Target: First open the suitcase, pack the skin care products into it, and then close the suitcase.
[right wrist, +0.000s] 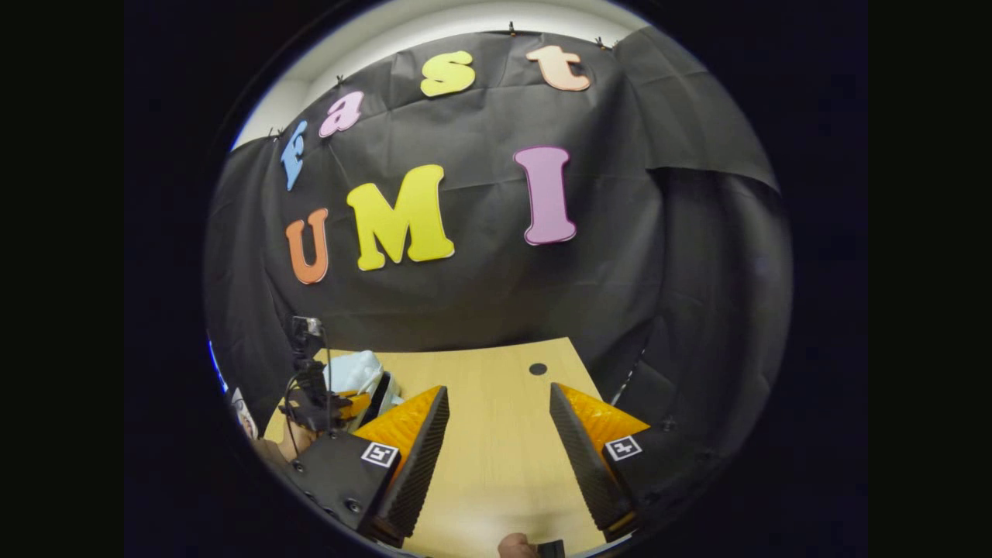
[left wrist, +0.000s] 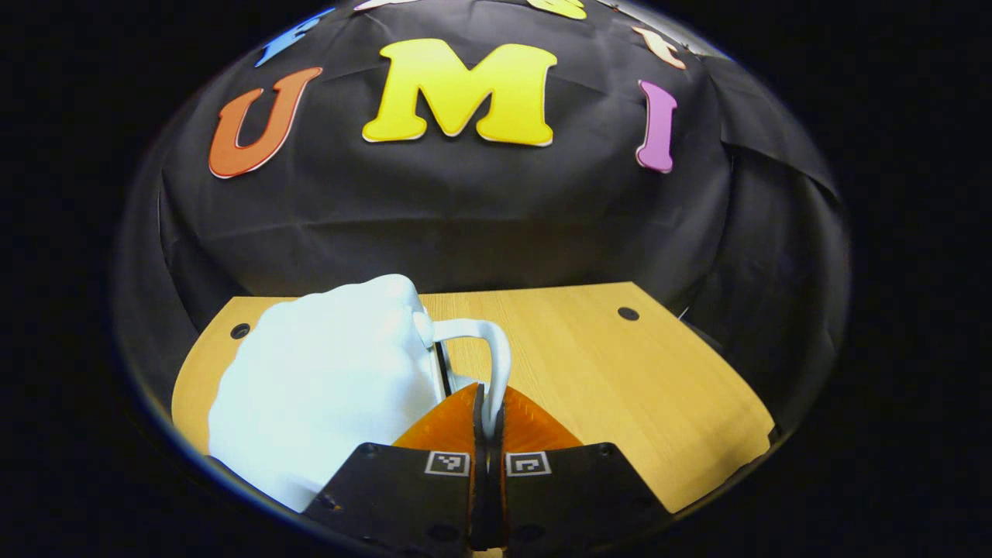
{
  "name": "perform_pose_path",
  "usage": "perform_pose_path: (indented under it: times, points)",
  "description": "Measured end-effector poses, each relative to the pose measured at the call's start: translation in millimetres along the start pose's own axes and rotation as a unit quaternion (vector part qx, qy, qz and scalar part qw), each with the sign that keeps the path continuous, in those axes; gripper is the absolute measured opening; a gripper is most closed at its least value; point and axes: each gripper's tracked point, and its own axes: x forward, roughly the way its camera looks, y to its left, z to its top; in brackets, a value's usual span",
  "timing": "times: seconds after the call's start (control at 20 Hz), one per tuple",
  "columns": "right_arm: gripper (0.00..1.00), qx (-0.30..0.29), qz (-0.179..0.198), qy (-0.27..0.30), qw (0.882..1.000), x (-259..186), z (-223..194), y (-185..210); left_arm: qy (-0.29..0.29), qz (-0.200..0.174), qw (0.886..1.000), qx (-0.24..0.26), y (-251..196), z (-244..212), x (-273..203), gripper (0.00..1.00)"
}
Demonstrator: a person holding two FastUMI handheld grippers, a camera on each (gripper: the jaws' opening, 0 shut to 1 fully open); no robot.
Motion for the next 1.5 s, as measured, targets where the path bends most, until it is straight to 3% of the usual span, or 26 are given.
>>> perform_pose_path:
  times: [0.25,0.3,0.45,0.5,0.6,0.65,0.7,0.75,0.95,1.25,1.5]
  points:
    - [0.78,0.002,0.005,0.022,1.0,6,-15,-15,0.03,0.045,0.997,0.05,-8,-28,23,0.03]
    - [0.73,0.007,0.008,0.025,1.0,6,-17,-15,0.036,0.051,0.996,0.066,-9,-31,25,0.03]
    - [0.78,0.007,0.015,0.037,0.999,5,-26,-15,0.048,0.085,0.988,0.123,-13,-38,29,0.04]
    - [0.73,0.007,0.018,0.037,0.999,4,-27,-13,0.052,0.096,0.984,0.14,-12,-40,30,0.04]
    - [0.78,0.002,0.02,0.031,0.999,0,-22,-9,0.052,0.093,0.985,0.139,-17,-39,27,0.1]
    - [0.78,-0.001,0.02,0.026,0.999,-2,-19,-6,0.052,0.089,0.988,0.115,-21,-38,21,0.27]
    - [0.78,-0.001,0.021,0.017,1.0,0,-14,-2,0.041,0.08,0.992,0.087,-27,-31,11,0.34]
    - [0.78,0.0,0.023,0.01,1.0,-1,-11,3,0.021,0.08,0.994,0.064,-26,-17,-3,0.49]
    - [0.78,-0.011,0.023,-0.021,0.999,-1,-6,38,-0.077,0.084,0.993,0.018,-8,43,-89,0.98]
    - [0.78,-0.039,0.06,-0.037,0.997,3,-17,131,-0.133,0.117,0.984,0.033,32,60,-220,0.99]
    - [0.78,-0.054,0.084,-0.033,0.994,-2,-27,194,-0.17,0.128,0.977,0.006,74,78,-262,0.99]
